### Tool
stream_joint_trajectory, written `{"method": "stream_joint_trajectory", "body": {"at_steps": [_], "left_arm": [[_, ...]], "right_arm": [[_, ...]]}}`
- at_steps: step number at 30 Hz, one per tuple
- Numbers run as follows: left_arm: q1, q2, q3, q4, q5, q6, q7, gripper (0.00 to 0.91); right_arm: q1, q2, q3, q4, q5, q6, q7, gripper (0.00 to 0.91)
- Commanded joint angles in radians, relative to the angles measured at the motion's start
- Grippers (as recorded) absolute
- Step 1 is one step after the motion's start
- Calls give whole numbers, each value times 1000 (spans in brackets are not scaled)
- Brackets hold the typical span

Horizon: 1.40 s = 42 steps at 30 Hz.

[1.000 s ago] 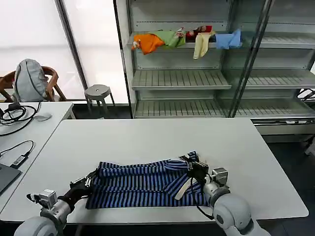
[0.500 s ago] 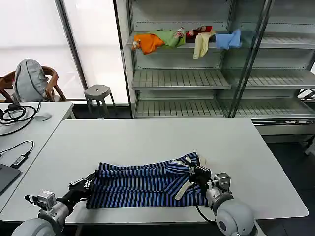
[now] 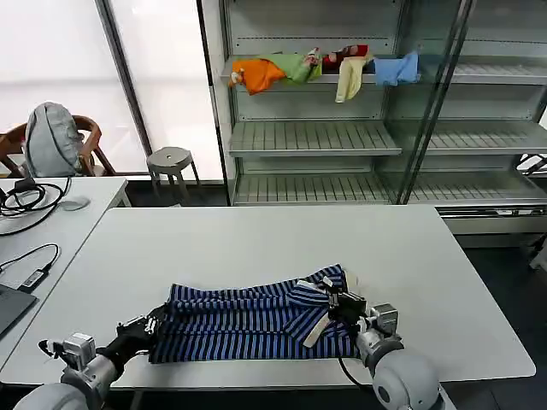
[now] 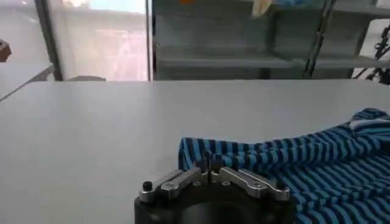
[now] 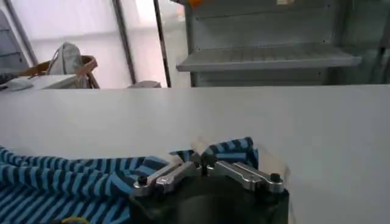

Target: Fold and organize the clothes.

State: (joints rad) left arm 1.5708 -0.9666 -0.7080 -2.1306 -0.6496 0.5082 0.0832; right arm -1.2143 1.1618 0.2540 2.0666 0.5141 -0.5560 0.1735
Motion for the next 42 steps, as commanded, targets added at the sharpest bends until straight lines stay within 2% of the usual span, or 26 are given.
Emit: {"method": "stream_joint_trajectory", "body": {"at_steps": [1,15,16,17,25,33,38,42], "left_arm": [[9,-1,-4,-23,34,68,-5,20],[9,-11,15,-18,80,68,-7,20],[10,-11,14,-17,86,69,-7,353],[12,-11,13,-17,93,68,-11,907],[30,-19,-18,-83,95,68,-22,907],[-8,-23,41,-107,-51,23,-220,907],[-38,-38,158,-99,-60,-7,-428,907],[-37,-49,207,-85,-57,-3,-501,907]], "right_arm": [[-5,0,3,2,-10,1,-1,0],[-24,-3,3,9,-34,1,-8,0],[-25,-3,3,9,-40,-1,-1,685],[-25,-3,4,9,-40,-1,2,907],[-38,-2,31,38,-61,-3,3,907],[-64,-4,83,96,-60,0,-1,907],[-87,-6,116,138,-61,1,-3,907],[-107,-13,152,178,-60,1,-7,907]]}}
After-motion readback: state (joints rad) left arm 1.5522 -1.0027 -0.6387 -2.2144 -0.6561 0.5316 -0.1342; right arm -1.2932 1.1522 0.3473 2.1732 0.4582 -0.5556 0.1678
